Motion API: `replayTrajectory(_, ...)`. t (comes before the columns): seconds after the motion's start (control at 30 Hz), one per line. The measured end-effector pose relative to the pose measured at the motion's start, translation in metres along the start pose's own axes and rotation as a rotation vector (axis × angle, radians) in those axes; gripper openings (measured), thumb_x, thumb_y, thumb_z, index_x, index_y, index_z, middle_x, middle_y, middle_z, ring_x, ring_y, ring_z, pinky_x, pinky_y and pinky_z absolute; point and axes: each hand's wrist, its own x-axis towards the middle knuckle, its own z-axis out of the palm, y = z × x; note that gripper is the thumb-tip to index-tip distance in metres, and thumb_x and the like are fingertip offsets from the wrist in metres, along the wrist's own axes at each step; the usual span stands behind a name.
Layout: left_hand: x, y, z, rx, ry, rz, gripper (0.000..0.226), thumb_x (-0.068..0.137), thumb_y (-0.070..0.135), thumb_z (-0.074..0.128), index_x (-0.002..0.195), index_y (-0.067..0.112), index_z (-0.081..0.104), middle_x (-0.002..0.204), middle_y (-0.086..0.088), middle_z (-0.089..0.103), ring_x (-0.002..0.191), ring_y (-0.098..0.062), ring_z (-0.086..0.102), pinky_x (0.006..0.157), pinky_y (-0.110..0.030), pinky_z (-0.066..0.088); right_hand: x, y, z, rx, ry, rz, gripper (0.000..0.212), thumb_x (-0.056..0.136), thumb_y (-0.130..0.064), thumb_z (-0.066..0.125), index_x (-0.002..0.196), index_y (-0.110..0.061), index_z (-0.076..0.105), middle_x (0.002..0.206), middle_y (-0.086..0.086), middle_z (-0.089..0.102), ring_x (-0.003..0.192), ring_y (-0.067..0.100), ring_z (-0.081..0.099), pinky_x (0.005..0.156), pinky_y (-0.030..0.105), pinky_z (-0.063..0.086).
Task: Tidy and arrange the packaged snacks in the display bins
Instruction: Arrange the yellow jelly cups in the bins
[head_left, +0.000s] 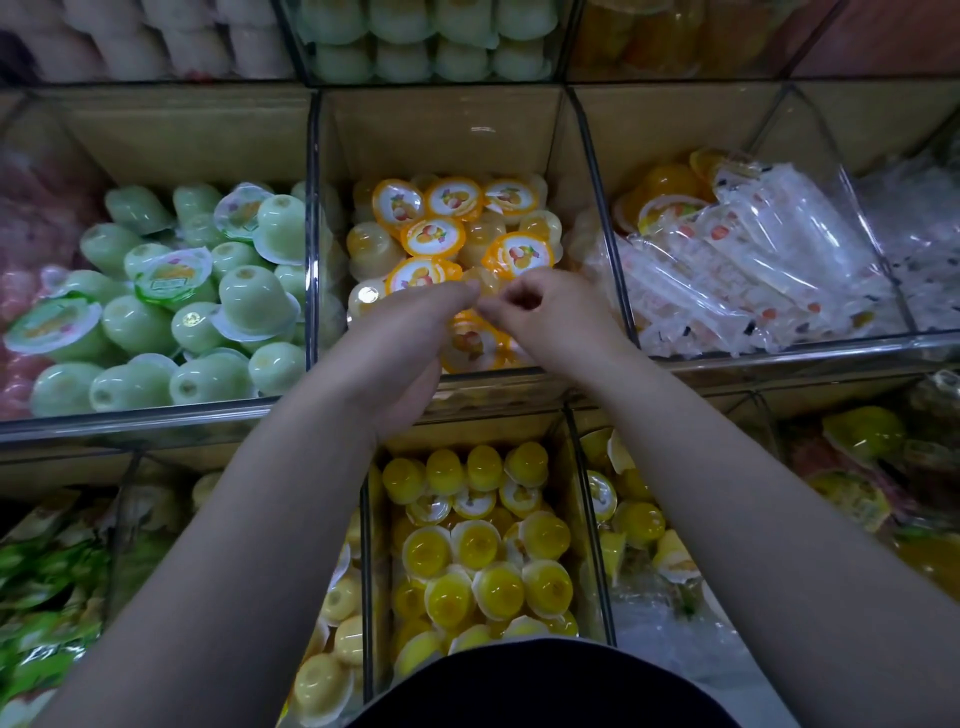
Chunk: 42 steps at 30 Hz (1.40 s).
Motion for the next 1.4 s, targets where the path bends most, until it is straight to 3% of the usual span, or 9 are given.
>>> replayTrajectory(0.1, -0.008, -0.001, 0.003, -0.051, 0.011, 0.038, 0.032, 0.101, 0.027, 0.046, 0.128, 0.010, 0.052, 0.108, 0.013, 0.063, 0.094, 0.010, 0.062, 0.074, -0.005, 0.045, -0.011, -0.002, -0.009, 0.294, 0.089, 0.011, 0.025, 0.098, -0.046, 0.047, 0.090, -0.027, 0.062, 0.091, -0.003, 0.067, 0.086, 0.015, 0.064, 0.075, 0.039, 0.055)
replayTrajectory(0.17, -0.014, -0.002, 0.004, -0.068, 0.019, 0.070, 0.043, 0.101, 0.030, 0.042, 0.138, 0.008, 0.047, 0.129, 0.010, 0.056, 0.122, 0.005, 0.051, 0.093, -0.010, 0.035, -0.017, 0.000, -0.015, 0.475, 0.123, 0.031, 0.031, 0.102, -0.044, 0.040, 0.094, -0.027, 0.064, 0.098, -0.004, 0.070, 0.093, 0.011, 0.066, 0.078, 0.034, 0.056)
replayTrajectory(0.23, -0.022, -0.003, 0.006, -0.089, -0.002, 0.124, 0.051, 0.103, 0.034, 0.033, 0.149, 0.011, 0.034, 0.155, 0.006, 0.034, 0.145, -0.007, 0.023, 0.111, -0.025, 0.020, -0.023, 0.003, -0.020, 0.661, 0.159, 0.034, 0.038, 0.103, -0.044, 0.032, 0.099, -0.024, 0.064, 0.104, -0.003, 0.071, 0.100, 0.010, 0.067, 0.089, 0.031, 0.053)
replayTrajectory(0.3, -0.030, -0.002, 0.010, -0.128, -0.037, 0.176, 0.053, 0.105, 0.038, 0.021, 0.153, 0.014, 0.026, 0.160, 0.006, 0.024, 0.148, -0.008, 0.014, 0.114, -0.028, 0.015, -0.030, 0.003, -0.023, 0.825, 0.154, 0.040, 0.048, 0.103, -0.047, 0.024, 0.104, -0.020, 0.063, 0.111, -0.001, 0.071, 0.107, 0.010, 0.066, 0.100, 0.033, 0.049)
replayTrajectory(0.43, -0.041, -0.001, 0.022, -0.199, -0.081, 0.256, 0.056, 0.105, 0.044, 0.012, 0.153, 0.019, 0.023, 0.160, 0.008, 0.023, 0.147, -0.006, 0.015, 0.113, -0.028, 0.016, -0.051, 0.006, -0.023, 0.988, 0.102, 0.030, 0.065, 0.100, -0.056, 0.013, 0.123, -0.015, 0.058, 0.127, 0.002, 0.065, 0.120, 0.010, 0.059, 0.110, 0.035, 0.040)
replayTrajectory(0.73, -0.059, -0.018, 0.056, -0.220, -0.165, 0.288, 0.058, 0.103, 0.047, 0.009, 0.153, 0.020, 0.024, 0.159, 0.010, 0.026, 0.146, -0.004, 0.018, 0.112, -0.028, 0.017, -0.091, 0.017, -0.030, 1.045, 0.067, -0.032, 0.069, 0.101, -0.054, 0.011, 0.136, -0.010, 0.050, 0.133, 0.001, 0.059, 0.126, 0.010, 0.054, 0.113, 0.036, 0.036)
replayTrajectory(0.93, -0.065, -0.035, 0.088, -0.251, -0.215, 0.292, 0.061, 0.102, 0.049, 0.006, 0.152, 0.020, 0.026, 0.158, 0.009, 0.028, 0.145, -0.005, 0.022, 0.110, -0.025, 0.020, -0.114, 0.045, -0.039, 1.071, 0.103, -0.049, 0.064, 0.086, -0.062, 0.021, 0.121, -0.022, 0.057, 0.135, 0.004, 0.059, 0.124, 0.009, 0.056, 0.111, 0.035, 0.039)
replayTrajectory(1.3, -0.067, -0.071, 0.149, -0.232, -0.291, 0.212, 0.066, 0.101, 0.053, 0.004, 0.149, 0.020, 0.034, 0.153, 0.010, 0.037, 0.141, -0.003, 0.031, 0.106, -0.024, 0.025, -0.155, 0.114, -0.063, 1.083, 0.174, 0.085, 0.065, 0.083, -0.064, 0.021, 0.118, -0.023, 0.058, 0.125, -0.002, 0.064, 0.118, 0.005, 0.059, 0.105, 0.029, 0.042)
replayTrajectory(1.4, -0.064, -0.085, 0.164, -0.221, -0.299, 0.175, 0.066, 0.101, 0.053, 0.004, 0.149, 0.020, 0.035, 0.152, 0.009, 0.039, 0.140, -0.003, 0.032, 0.110, -0.026, 0.023, -0.166, 0.134, -0.067, 1.060, 0.198, 0.119, 0.063, 0.091, -0.062, 0.021, 0.121, -0.020, 0.057, 0.127, 0.000, 0.064, 0.121, 0.006, 0.057, 0.109, 0.032, 0.041)
